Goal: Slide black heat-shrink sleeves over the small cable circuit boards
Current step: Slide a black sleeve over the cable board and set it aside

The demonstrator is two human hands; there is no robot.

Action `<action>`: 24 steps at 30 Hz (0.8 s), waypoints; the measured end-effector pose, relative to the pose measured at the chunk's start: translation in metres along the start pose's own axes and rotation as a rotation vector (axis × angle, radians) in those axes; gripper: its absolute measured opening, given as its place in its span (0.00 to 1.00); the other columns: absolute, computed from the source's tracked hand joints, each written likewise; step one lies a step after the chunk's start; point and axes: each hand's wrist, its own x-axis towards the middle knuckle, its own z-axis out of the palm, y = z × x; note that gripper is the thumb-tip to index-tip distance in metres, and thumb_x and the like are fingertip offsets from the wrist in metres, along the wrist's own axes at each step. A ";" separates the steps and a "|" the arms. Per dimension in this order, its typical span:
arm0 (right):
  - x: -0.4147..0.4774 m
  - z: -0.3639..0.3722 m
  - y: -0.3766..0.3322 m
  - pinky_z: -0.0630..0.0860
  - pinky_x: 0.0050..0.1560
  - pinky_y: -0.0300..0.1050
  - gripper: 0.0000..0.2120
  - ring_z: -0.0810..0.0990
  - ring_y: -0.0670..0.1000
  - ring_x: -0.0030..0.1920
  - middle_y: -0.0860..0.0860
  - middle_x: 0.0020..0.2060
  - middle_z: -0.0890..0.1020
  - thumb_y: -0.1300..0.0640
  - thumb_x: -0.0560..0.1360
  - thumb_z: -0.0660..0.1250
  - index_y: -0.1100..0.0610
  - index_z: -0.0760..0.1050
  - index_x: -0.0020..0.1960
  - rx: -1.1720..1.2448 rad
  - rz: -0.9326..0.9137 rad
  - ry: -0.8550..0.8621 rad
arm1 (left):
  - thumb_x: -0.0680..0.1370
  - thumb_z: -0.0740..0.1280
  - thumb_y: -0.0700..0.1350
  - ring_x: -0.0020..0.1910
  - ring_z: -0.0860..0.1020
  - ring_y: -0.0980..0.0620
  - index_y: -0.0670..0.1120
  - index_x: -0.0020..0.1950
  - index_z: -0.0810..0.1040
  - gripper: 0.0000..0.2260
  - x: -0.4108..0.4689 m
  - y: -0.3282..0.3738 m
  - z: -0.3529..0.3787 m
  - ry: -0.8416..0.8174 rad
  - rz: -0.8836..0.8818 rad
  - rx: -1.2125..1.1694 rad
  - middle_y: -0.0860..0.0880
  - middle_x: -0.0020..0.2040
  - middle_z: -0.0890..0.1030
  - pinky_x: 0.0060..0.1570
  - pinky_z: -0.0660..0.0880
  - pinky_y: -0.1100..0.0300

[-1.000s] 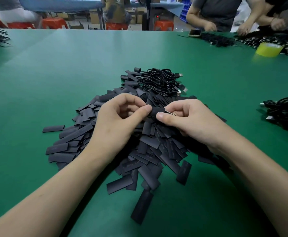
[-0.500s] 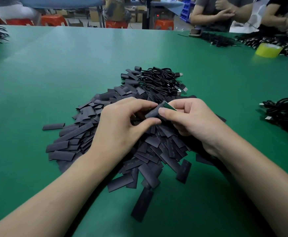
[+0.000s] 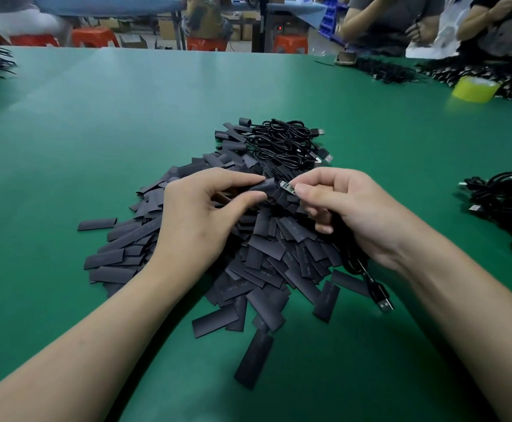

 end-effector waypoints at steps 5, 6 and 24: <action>-0.002 0.002 0.001 0.67 0.30 0.35 0.02 0.71 0.42 0.29 0.45 0.30 0.78 0.58 0.78 0.71 0.52 0.82 0.48 -0.128 -0.134 0.035 | 0.74 0.78 0.45 0.40 0.81 0.62 0.53 0.52 0.88 0.08 0.000 -0.001 0.000 -0.018 -0.017 -0.019 0.60 0.45 0.86 0.42 0.72 0.72; -0.002 0.002 0.001 0.67 0.30 0.35 0.02 0.71 0.42 0.29 0.45 0.31 0.79 0.57 0.78 0.71 0.52 0.82 0.48 -0.142 -0.141 0.040 | 0.74 0.78 0.45 0.41 0.81 0.62 0.53 0.52 0.88 0.08 0.000 -0.001 0.000 -0.020 -0.020 -0.023 0.59 0.45 0.86 0.42 0.73 0.71; 0.000 0.003 0.006 0.71 0.36 0.35 0.05 0.73 0.44 0.34 0.48 0.34 0.82 0.60 0.78 0.73 0.51 0.84 0.46 -0.367 -0.208 -0.005 | 0.75 0.78 0.45 0.45 0.82 0.58 0.48 0.54 0.88 0.09 0.001 -0.003 -0.003 -0.124 0.147 0.152 0.54 0.47 0.85 0.48 0.77 0.63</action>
